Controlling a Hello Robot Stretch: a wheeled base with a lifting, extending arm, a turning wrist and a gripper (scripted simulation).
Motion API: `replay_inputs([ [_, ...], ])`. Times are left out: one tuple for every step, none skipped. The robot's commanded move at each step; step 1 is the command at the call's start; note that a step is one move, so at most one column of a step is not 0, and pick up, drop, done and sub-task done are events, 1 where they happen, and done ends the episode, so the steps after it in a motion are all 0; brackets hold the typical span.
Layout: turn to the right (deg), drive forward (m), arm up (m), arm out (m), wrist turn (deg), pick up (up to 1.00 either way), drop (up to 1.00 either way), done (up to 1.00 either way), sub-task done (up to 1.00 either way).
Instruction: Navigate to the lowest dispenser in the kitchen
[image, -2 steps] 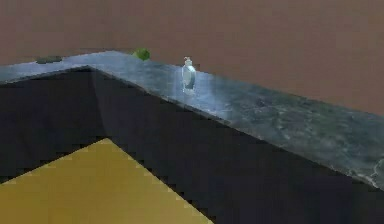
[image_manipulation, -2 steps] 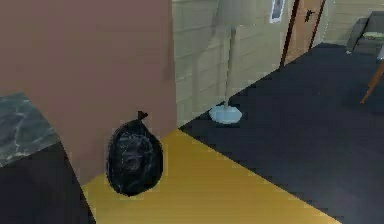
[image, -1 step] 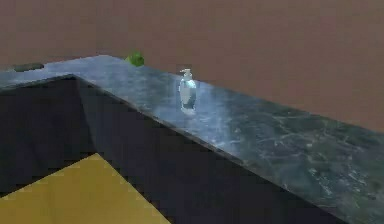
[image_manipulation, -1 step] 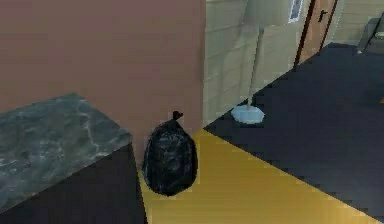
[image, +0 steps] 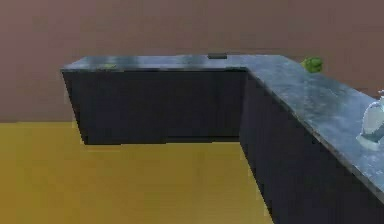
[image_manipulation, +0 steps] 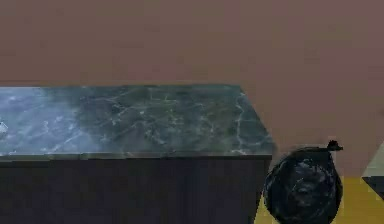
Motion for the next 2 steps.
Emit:
replay_inputs([
  [-45.0, 0.00, 0.00, 0.00, 0.0, 0.00, 0.00, 0.00, 0.00],
  [-45.0, 0.00, 0.00, 0.00, 0.0, 0.00, 0.00, 0.00, 0.00],
])
